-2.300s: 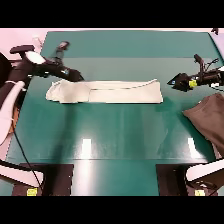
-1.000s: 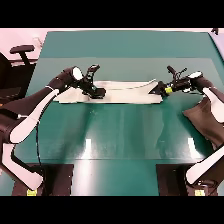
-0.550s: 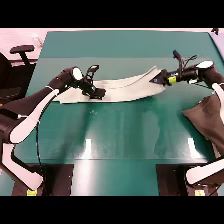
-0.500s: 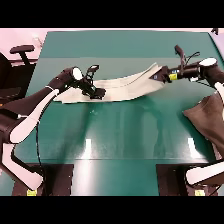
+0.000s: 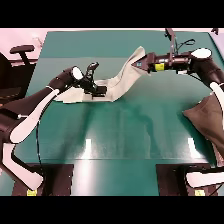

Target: Fold the shirts.

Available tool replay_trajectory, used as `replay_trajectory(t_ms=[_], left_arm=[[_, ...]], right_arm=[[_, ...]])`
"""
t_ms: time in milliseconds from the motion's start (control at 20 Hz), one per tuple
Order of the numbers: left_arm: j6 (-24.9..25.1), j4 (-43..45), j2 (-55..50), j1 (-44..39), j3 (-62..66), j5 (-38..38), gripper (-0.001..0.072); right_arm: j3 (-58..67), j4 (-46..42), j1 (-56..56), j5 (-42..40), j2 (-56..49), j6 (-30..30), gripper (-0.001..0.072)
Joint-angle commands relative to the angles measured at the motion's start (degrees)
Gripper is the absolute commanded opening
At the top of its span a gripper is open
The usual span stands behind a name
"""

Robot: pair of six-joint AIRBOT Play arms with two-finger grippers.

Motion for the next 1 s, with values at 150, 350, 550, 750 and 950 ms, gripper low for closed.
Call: replay_trajectory(t_ms=[150, 350, 550, 750, 950], left_arm=[[0.07, -3.21, -2.49, -3.28, 0.04, 1.42, 0.0019], [0.07, -2.95, -3.28, -4.07, 0.02, 1.57, 0.0019], [-0.13, -3.48, -4.35, -4.07, 0.0, 2.27, 0.0019], [-0.11, -4.22, -4.35, -4.07, 0.0, 2.51, 0.002], [2.64, -2.23, -4.13, -3.3, 0.55, -2.91, 0.0019]], right_arm=[[0.11, 1.42, 4.44, -3.54, 0.66, 0.72, 0.0013], [4.11, 4.98, 4.79, -2.64, 0.61, 1.18, 0.0013], [11.34, 6.27, 7.17, -5.11, 0.57, 4.85, 0.0013], [14.27, 6.19, 10.95, -5.77, -1.46, 5.03, 0.0012], [14.25, 1.29, 13.57, -8.37, -4.04, 5.62, 0.0012]])
